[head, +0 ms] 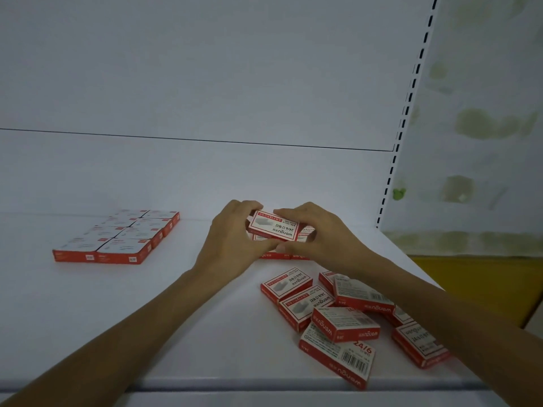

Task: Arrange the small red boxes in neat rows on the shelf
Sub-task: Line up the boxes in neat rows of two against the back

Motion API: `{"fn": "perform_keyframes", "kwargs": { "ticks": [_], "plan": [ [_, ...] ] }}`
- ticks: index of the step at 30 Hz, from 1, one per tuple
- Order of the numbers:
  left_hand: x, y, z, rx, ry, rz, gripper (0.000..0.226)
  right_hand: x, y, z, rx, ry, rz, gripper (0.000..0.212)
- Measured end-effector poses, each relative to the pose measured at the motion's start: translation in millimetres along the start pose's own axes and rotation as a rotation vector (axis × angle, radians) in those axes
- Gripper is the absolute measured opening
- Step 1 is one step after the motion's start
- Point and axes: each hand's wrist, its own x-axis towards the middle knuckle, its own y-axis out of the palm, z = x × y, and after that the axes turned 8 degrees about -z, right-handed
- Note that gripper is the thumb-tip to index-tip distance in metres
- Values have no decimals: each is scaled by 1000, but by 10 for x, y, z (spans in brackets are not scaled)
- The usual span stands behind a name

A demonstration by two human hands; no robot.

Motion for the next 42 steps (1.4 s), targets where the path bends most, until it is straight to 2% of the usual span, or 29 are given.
{"fn": "perform_keyframes", "kwargs": {
  "ticks": [4, 7, 10, 13, 19, 25, 33, 42],
  "plan": [
    [-14, 12, 41, -28, 0, 96, 58, 54, -1, -86, -119, -63, 21, 57],
    [-70, -3, 101, -11, -30, 180, 49, 112, 19, -184, -157, 16, 27, 50],
    [-178, 30, 163, 149, -37, 314, 39, 204, 76, -290, -176, 117, 43, 41],
    [-236, 73, 211, 269, -15, 442, 40, 316, 152, -351, -173, 183, 116, 39],
    [-249, 101, 263, 265, -13, 462, 40, 528, 303, -417, -245, 238, 202, 43],
    [-224, 119, 288, 220, -26, 481, 39, 617, 372, -445, -214, 262, 134, 29],
    [-203, 136, 313, 134, -20, 519, 35, 673, 439, -525, -235, 220, 96, 31],
    [-188, 120, 262, 169, -40, 550, 36, 801, 520, -510, -294, 232, 94, 18]
  ]
}}
